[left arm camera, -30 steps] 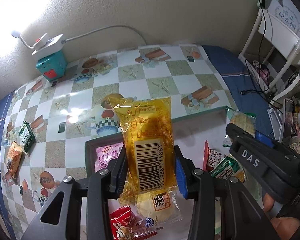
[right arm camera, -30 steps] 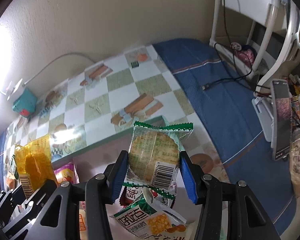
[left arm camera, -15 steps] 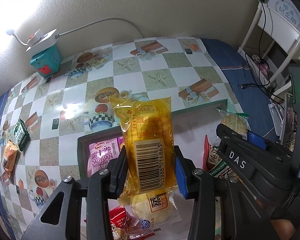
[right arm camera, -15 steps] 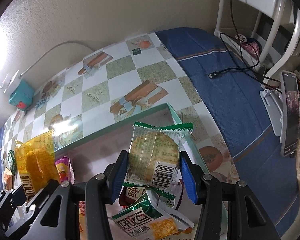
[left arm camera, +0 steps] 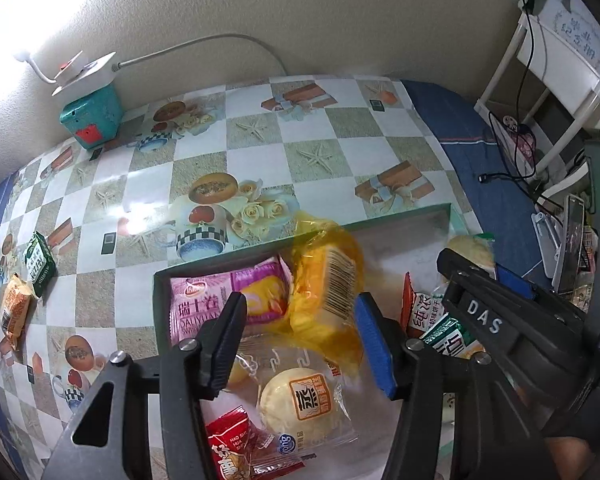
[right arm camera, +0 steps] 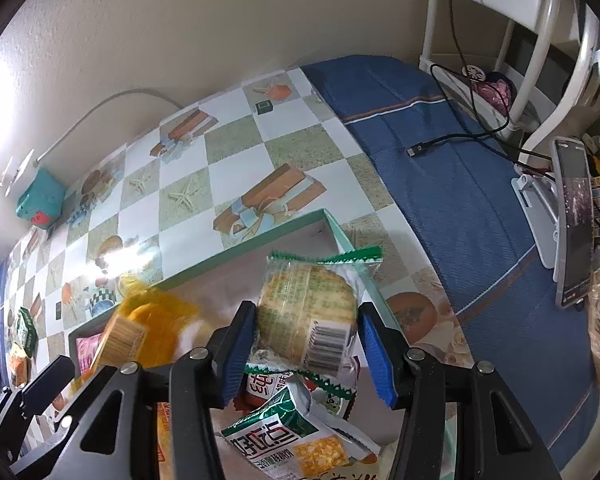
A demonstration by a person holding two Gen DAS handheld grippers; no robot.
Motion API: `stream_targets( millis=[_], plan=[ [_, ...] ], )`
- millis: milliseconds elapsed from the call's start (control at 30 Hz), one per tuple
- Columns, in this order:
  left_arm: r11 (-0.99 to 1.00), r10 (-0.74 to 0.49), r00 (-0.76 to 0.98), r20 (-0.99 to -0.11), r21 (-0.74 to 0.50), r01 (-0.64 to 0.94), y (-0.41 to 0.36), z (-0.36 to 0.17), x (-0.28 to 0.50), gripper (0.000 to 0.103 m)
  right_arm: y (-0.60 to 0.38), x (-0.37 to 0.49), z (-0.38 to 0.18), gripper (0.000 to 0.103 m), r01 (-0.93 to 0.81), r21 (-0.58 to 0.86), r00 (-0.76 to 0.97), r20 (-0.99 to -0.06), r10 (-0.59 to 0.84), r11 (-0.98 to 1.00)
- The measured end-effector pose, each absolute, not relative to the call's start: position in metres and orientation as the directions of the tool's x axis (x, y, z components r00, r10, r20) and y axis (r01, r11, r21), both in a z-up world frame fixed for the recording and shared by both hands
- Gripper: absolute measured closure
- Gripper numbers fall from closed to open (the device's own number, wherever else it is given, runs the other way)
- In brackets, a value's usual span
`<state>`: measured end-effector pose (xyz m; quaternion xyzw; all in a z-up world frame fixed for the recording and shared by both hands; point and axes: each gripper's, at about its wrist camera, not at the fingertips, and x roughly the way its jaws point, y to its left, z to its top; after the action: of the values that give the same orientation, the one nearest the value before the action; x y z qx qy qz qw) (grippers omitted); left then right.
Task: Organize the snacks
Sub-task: 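Open the right gripper to drop the cracker while the left releases the yellow bag, then move the right gripper to the green-and-white biscuit box while the left approaches the orange wafer pack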
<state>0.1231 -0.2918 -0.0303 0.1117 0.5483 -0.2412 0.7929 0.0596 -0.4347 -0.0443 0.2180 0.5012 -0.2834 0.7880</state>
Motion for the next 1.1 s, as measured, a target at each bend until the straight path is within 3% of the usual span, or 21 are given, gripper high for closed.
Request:
stream_targets(
  millis=[200,267,367,500,933,1100],
  plan=[
    [0.882,-0.254,0.313,-0.915,-0.086,0.464,-0.278,-0.02,0.132,0.043,-0.436,0.052,-0.018,0.029,0.675,0.075,0.387,-0.883,-0.267,0.734],
    [0.892,-0.249,0.325,-0.912,-0.085,0.444,-0.272,-0.018,0.136,0.022,-0.435,0.049,-0.008,0.026,0.677,0.077,0.404,-0.87,-0.282,0.732],
    [0.911,-0.222,0.356,-0.908,-0.064,0.408,-0.26,-0.014,0.143,0.021,-0.434,0.047,0.005,0.025,0.673,0.077,0.425,-0.854,-0.299,0.736],
    [0.933,-0.187,0.371,-0.909,-0.046,0.357,-0.242,-0.016,0.156,0.018,-0.43,0.046,0.015,0.004,0.666,0.068,0.442,-0.838,-0.32,0.743],
    [0.993,-0.088,0.375,-0.923,-0.051,0.107,-0.143,-0.03,0.201,0.017,-0.399,0.068,0.011,0.0,0.602,0.055,0.461,-0.838,-0.291,0.796],
    [0.998,-0.035,0.387,-0.921,-0.055,-0.043,-0.085,-0.03,0.215,0.007,-0.379,0.081,0.007,0.0,0.575,0.042,0.459,-0.843,-0.281,0.817]
  ],
)
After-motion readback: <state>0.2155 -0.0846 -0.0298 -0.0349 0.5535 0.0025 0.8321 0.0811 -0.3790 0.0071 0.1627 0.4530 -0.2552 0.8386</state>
